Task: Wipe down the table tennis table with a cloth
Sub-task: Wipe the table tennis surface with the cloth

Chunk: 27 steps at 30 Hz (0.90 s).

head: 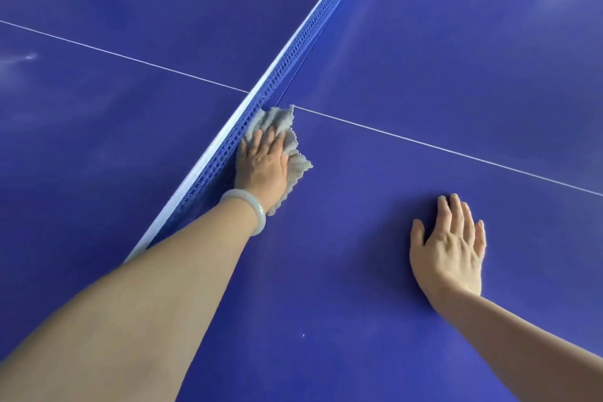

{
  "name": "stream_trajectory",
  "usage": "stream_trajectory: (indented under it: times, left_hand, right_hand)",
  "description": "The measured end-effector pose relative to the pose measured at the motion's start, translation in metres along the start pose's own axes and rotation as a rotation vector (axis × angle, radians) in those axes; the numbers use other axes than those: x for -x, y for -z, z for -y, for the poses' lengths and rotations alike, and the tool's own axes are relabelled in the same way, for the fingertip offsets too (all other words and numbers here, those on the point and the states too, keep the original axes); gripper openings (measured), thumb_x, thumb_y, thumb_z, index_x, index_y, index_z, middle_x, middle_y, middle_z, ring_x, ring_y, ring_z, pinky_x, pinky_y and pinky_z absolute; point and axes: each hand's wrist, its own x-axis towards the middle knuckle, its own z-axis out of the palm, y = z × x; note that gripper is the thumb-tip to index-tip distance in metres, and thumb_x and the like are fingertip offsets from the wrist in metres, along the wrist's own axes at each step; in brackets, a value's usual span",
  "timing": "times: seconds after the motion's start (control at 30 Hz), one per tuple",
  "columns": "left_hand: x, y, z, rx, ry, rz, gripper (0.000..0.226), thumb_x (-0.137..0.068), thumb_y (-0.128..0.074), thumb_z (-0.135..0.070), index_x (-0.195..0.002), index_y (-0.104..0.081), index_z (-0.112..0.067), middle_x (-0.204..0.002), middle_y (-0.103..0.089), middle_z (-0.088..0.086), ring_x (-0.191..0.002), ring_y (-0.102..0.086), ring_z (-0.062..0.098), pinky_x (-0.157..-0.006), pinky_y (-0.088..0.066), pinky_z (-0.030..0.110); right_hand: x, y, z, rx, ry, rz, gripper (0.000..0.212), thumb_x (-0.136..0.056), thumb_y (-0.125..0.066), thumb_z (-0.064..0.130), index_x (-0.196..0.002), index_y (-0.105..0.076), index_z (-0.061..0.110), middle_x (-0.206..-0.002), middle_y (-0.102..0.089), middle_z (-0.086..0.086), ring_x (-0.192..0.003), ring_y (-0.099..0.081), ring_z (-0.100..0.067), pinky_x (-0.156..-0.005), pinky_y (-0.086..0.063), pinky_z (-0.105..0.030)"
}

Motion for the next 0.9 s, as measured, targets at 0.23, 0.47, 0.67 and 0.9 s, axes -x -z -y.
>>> stream_trajectory:
  times: [0.23,0.47,0.67,0.9]
  left_hand:
    - [0.106,-0.008,-0.067,-0.021,-0.301,0.003,0.054,-0.101,-0.018,-0.035,-0.152,-0.032,-0.023,-0.160,-0.027,-0.003,-0.149,-0.018,0.031,-0.119,-0.014,0.055]
    - [0.053,0.004,-0.015,0.047,0.030,0.034,0.049,-0.107,-0.017,-0.029,-0.156,-0.017,-0.027,-0.165,-0.005,-0.008,-0.152,-0.002,0.020,-0.122,-0.005,0.049]
    - [0.142,-0.001,-0.061,0.098,-0.203,0.042,0.052,-0.105,-0.012,-0.034,-0.154,-0.026,-0.028,-0.162,-0.016,-0.013,-0.152,-0.002,0.021,-0.120,0.000,0.052]
    - [0.207,-0.007,-0.081,-0.010,-0.355,0.104,0.054,-0.103,-0.012,-0.041,-0.156,-0.018,-0.031,-0.164,-0.009,-0.012,-0.152,-0.002,0.021,-0.119,-0.006,0.056]
  right_hand:
    - [0.001,0.005,0.002,0.009,0.000,0.028,0.065,-0.102,-0.026,0.042,-0.159,-0.012,0.014,-0.167,-0.003,0.002,-0.153,0.006,-0.012,-0.123,0.009,-0.036]
    - [0.001,0.001,0.000,-0.001,0.014,0.024,0.065,-0.102,-0.026,0.042,-0.159,-0.012,0.014,-0.167,-0.004,0.001,-0.153,0.005,-0.014,-0.123,0.009,-0.037]
    - [0.000,0.000,-0.001,-0.028,0.023,0.028,0.065,-0.102,-0.027,0.042,-0.158,-0.013,0.013,-0.167,-0.005,0.000,-0.153,0.004,-0.015,-0.124,0.008,-0.038]
    - [0.000,0.000,-0.002,-0.045,0.028,0.005,0.064,-0.102,-0.030,0.041,-0.157,-0.016,0.011,-0.167,-0.009,-0.002,-0.153,0.001,-0.017,-0.124,0.006,-0.039]
